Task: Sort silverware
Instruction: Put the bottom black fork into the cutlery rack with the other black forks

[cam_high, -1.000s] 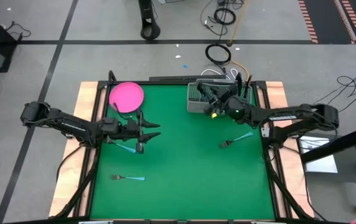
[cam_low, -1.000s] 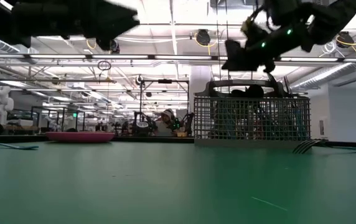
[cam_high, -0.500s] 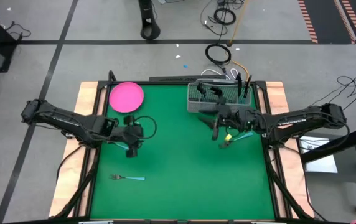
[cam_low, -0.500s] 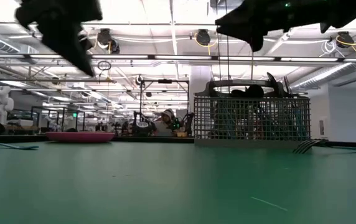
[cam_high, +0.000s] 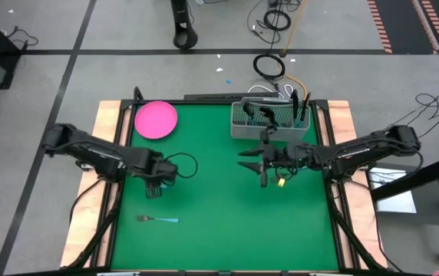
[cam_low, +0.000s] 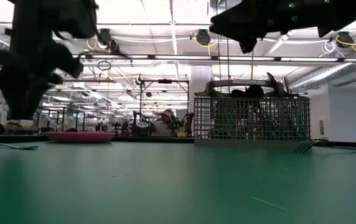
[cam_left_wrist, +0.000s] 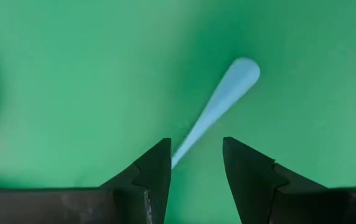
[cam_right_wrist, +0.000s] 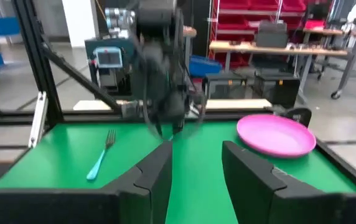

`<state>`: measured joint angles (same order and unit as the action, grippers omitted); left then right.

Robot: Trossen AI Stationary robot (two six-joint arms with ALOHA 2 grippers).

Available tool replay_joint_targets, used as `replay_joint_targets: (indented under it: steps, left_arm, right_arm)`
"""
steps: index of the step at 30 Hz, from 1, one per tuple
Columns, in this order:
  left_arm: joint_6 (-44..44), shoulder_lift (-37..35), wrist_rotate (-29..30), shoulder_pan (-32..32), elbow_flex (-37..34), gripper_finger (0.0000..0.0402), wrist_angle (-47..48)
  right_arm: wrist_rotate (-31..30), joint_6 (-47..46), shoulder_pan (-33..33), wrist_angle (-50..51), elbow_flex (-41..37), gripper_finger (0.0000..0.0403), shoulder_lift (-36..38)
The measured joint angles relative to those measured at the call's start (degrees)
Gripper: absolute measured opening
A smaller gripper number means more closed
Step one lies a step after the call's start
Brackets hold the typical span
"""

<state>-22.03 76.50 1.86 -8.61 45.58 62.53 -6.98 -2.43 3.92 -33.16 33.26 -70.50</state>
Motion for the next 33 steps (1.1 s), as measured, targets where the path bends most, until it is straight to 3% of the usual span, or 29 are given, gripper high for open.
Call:
replay_joint_targets:
  steps: [7,19,33]
  left_arm:
    - [4.4,7.8,-1.5,0.1,0.0,0.0147,-0.5]
    - [1.5,-0.1,1.3,-0.2,0.1,0.0147,-2.1]
    - [2.7,1.5,-2.5,0.0,-8.3,0.0148,-1.3]
  right_arm:
    - [1.2,0.8,0.0,0.0,0.0,0.0130,1.0]
    - [1.4,-1.3,0.1,2.3,0.0,0.0130,1.0]
    - [1.3,-2.4,3.0,1.7,0.0,0.0130,1.0]
